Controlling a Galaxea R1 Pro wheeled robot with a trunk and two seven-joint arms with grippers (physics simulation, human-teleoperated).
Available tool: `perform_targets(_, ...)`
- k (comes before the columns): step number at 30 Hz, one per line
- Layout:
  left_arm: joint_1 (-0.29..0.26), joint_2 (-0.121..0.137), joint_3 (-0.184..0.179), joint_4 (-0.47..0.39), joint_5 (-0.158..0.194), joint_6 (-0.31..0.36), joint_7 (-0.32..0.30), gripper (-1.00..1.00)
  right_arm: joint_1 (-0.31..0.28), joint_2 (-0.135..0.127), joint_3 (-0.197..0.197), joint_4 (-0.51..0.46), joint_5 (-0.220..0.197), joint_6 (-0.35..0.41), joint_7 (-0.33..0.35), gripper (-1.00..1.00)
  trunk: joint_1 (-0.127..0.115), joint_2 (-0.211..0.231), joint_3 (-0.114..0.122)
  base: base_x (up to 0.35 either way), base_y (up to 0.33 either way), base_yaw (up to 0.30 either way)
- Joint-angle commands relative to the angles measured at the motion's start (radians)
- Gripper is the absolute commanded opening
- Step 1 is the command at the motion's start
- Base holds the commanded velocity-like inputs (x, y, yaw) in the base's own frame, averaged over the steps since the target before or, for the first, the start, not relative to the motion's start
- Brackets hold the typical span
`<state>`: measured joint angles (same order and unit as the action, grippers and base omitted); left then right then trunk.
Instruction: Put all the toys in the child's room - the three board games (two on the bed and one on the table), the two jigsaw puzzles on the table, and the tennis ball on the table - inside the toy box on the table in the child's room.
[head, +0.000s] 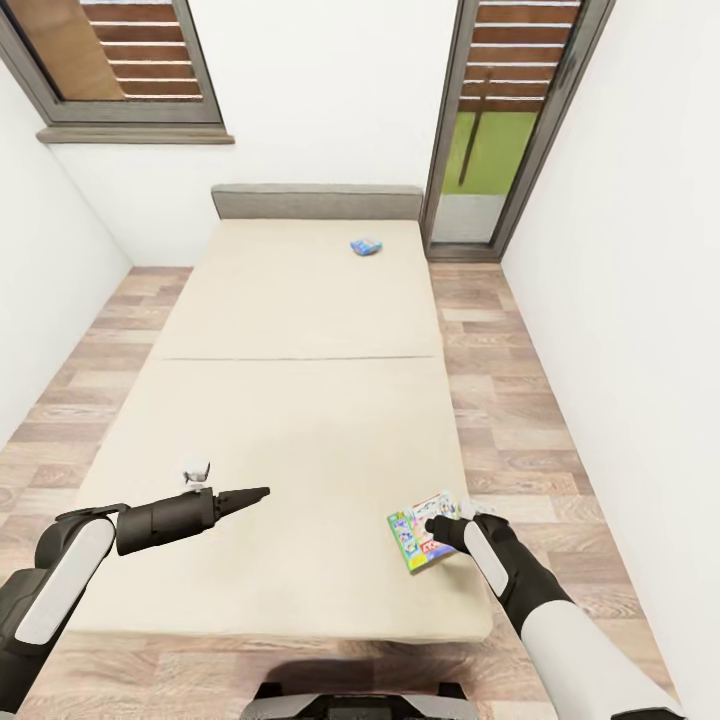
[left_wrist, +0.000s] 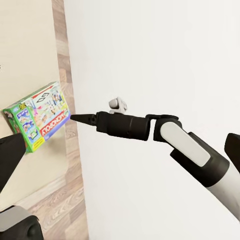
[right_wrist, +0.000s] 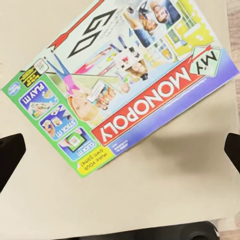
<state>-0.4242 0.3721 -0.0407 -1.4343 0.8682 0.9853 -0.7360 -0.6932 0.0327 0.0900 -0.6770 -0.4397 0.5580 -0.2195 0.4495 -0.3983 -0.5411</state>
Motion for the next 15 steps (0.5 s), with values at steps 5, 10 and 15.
perform_targets(5,-0.001,0.001,-0.001,0.000,0.000,0.004,-0.002,1.00,-0.027,0.002,-0.002,-0.009,-0.013,0.010,-0.008,1.00,0.000,-0.002,-0.010,0.000,0.000,0.000)
perform_targets(10,-0.001,0.001,-0.001,0.000,0.000,0.004,-0.002,1.00,-0.154,0.006,0.000,0.000,-0.016,0.053,-0.012,1.00,0.000,-0.002,-0.018,0.000,0.000,0.000)
perform_targets(15,-0.001,0.001,-0.001,0.000,0.000,0.004,-0.002,1.00,-0.213,0.002,-0.001,0.003,-0.016,0.108,-0.015,1.00,0.000,-0.002,-0.026,0.000,0.000,0.000)
